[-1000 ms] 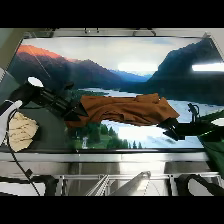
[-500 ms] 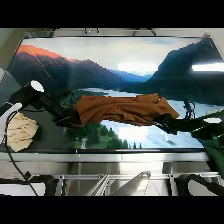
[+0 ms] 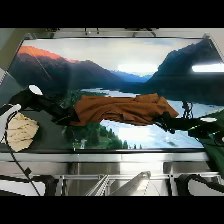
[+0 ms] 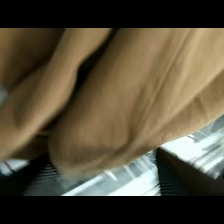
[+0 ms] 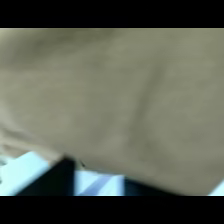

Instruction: Fold the shirts.

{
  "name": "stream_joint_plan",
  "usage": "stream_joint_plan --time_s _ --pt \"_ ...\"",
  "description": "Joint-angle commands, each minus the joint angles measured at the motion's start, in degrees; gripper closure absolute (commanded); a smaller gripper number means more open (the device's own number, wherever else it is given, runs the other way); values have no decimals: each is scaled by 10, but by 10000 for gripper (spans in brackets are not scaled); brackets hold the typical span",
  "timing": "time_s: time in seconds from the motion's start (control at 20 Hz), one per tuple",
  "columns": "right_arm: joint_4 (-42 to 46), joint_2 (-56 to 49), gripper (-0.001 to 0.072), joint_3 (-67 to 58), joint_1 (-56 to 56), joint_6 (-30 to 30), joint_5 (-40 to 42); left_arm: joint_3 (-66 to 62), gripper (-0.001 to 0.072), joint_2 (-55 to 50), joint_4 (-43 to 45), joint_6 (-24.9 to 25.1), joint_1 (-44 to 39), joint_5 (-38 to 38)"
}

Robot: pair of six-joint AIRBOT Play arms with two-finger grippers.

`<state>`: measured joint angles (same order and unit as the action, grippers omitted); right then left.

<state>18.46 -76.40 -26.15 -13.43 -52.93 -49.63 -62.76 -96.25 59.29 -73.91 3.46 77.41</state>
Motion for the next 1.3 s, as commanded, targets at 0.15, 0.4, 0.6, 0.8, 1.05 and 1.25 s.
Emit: stream_joint_plan --time_s 0.15,0.4,0.6,0.8,1.05,1.25 --pt "-78 -10 693 -24 0 67 -20 -90 690 -8 7 -1 -14 -15" --pt "-102 57 694 -87 -17 66 -216 -136 690 111 5 -1 -8 48" --pt "-239 182 693 -191 -89 49 -393 -208 690 266 -45 -12 -8 80" --pt "-345 332 693 -306 -182 -16 -419 -341 688 421 -59 -52 -8 55" --pt "-349 423 693 -385 -215 -72 -408 -449 687 489 -58 -75 -8 54" --pt "-138 401 693 -385 -164 -104 -266 -436 686 422 -59 -76 -8 141"
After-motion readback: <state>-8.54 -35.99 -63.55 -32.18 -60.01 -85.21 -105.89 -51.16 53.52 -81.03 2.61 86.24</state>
